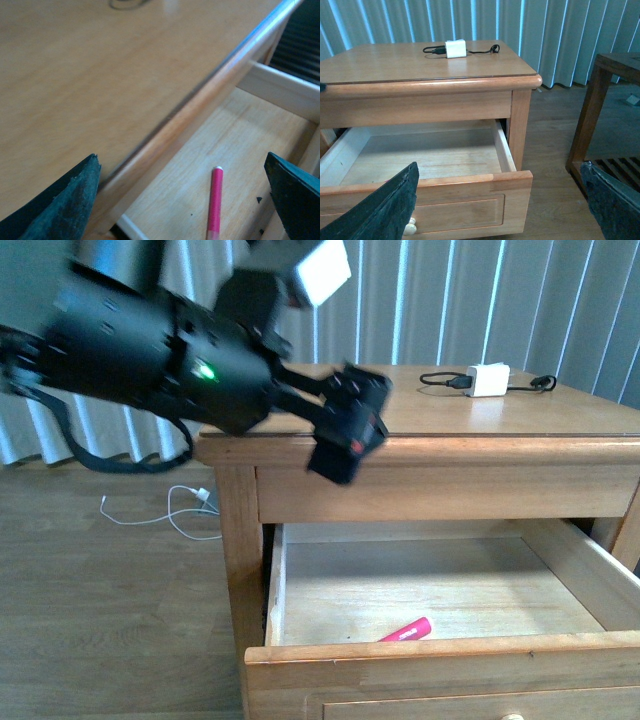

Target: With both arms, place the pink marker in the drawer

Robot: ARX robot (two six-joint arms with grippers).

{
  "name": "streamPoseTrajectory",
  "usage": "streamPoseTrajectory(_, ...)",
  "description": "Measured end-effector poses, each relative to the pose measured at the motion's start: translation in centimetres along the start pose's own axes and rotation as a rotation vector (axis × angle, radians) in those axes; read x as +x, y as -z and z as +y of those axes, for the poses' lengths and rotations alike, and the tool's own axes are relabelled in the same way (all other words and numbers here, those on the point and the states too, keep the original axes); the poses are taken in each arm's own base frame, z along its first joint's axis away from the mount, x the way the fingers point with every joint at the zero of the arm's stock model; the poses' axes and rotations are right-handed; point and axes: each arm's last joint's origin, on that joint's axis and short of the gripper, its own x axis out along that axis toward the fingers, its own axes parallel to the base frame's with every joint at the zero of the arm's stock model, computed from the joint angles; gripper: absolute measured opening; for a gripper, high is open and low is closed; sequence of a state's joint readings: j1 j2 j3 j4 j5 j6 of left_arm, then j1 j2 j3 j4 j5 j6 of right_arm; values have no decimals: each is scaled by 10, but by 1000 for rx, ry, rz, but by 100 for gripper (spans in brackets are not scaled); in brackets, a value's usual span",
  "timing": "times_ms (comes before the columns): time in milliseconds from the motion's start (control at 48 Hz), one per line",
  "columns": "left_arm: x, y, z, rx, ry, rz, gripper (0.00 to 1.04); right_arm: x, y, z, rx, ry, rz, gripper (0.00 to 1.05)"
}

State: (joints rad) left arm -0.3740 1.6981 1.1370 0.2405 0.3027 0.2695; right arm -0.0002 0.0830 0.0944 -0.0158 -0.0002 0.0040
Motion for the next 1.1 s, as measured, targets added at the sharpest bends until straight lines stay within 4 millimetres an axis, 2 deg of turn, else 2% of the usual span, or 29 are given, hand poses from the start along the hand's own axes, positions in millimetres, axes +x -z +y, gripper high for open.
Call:
streamPoseTrajectory(125, -41, -7, 11, -16, -67, -69, 99, 0, 0, 0, 0, 0, 0, 96)
streamPoseTrajectory(312, -107, 3, 19, -58, -177, -114, 99, 0, 0, 0, 0, 0, 0, 96)
streamPoseTrajectory(417, -141, 13, 22, -102, -259, -128, 99, 0, 0, 0, 0, 0, 0, 96)
streamPoseTrajectory(500, -177, 31, 25, -166, -412, -134, 99, 0, 0, 0, 0, 0, 0, 96)
streamPoseTrajectory(542, -190, 41, 22, -185, -455, -120, 99, 0, 0, 0, 0, 0, 0, 96)
streamPoseTrajectory(667, -212, 63, 8, -256, -469, -101, 99, 0, 0, 0, 0, 0, 0, 96)
streamPoseTrajectory(833, -230, 85, -8, -386, -476, -129, 99, 0, 0, 0, 0, 0, 0, 96)
streamPoseTrajectory(1062, -232, 90, -9, -439, -488, -132, 98, 0, 0, 0, 0, 0, 0, 96)
streamPoseTrajectory(1104, -231, 91, -11, -394, -560, -163, 93, 0, 0, 0, 0, 0, 0, 96)
